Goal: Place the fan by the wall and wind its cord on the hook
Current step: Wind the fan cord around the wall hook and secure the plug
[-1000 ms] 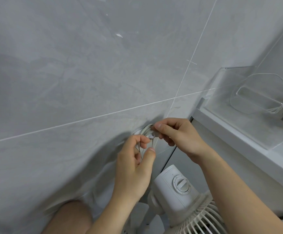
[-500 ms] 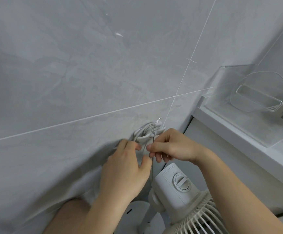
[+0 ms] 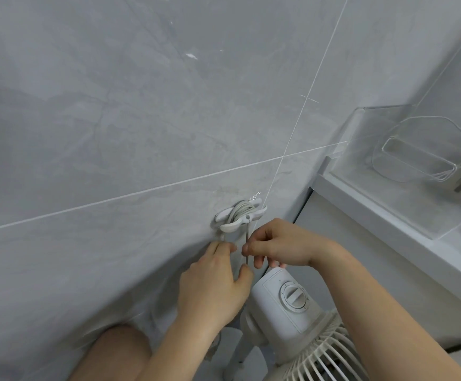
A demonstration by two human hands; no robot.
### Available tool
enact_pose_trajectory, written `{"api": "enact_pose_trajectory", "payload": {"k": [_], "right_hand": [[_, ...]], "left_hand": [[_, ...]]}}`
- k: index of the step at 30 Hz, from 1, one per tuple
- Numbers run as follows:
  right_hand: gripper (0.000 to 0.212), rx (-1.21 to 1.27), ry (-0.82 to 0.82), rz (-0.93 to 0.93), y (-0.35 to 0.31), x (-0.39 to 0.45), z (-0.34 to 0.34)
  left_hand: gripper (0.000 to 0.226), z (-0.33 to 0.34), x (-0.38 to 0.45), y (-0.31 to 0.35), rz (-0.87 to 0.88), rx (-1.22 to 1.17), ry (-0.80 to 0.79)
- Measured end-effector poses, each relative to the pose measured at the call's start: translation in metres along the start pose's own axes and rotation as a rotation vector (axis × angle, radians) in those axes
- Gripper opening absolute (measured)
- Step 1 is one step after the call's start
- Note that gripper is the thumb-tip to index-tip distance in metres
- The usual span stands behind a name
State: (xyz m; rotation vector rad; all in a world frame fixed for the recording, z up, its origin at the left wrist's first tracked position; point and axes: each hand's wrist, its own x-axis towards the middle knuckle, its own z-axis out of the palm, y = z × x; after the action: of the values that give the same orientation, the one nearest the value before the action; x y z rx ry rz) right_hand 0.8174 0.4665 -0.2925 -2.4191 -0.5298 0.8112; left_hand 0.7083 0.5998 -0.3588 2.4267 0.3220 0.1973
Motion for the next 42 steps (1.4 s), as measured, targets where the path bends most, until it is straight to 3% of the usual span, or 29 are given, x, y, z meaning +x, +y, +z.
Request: {"api": "enact_pose_trajectory", "payload": {"k": [7, 12, 16, 17, 20, 21, 24, 28, 33, 36, 42], "right_hand": [[0.02, -0.09, 0.013, 0.008, 0.01, 0.01, -0.002], [0.015, -0.169, -0.082, -0.06, 0.009, 0.016, 0.007], [0.043, -0.194, -0.085, -0.027, 0.01, 0.017, 0.006], [0.041, -0.194, -0.091, -0.03, 0.011, 0.019, 0.006], [0.008, -0.172, -0.1, -0.039, 0.017, 0.023, 0.002], [0.01, -0.147, -0.108, -0.031, 0.018, 0.023, 0.001], [0.011, -0.127, -0.043, 0.002, 0.023, 0.021, -0.002], [0.032, -0.069, 0.105, 0.037, 0.027, 0.022, -0.009], [0.048, -0.074, 0.266, 0.082, 0.024, 0.023, -0.013], [0.051, -0.121, 0.326, 0.079, 0.023, 0.023, -0.015], [0.036, 0.071, 0.202, 0.003, 0.03, 0.017, -0.021]], "left_hand": [[0.048, 0.014, 0.003, -0.001, 0.021, -0.258, -0.072], [0.042, 0.018, 0.002, 0.0, 0.096, -0.416, -0.107], [0.053, 0.015, 0.002, 0.0, 0.08, -0.5, -0.16], [0.056, 0.014, 0.002, 0.0, 0.078, -0.512, -0.174], [0.062, 0.013, 0.001, 0.001, 0.083, -0.539, -0.203], [0.065, 0.012, 0.0, 0.001, 0.082, -0.541, -0.211], [0.062, 0.01, -0.001, 0.003, 0.09, -0.469, -0.196], [0.049, 0.004, -0.005, 0.007, 0.185, -0.356, -0.033], [0.028, -0.003, -0.007, 0.01, 0.416, -0.487, 0.325], [0.027, -0.004, -0.008, 0.011, 0.531, -0.341, 0.469], [0.064, 0.004, -0.004, 0.006, 0.391, 0.105, 0.317]]}}
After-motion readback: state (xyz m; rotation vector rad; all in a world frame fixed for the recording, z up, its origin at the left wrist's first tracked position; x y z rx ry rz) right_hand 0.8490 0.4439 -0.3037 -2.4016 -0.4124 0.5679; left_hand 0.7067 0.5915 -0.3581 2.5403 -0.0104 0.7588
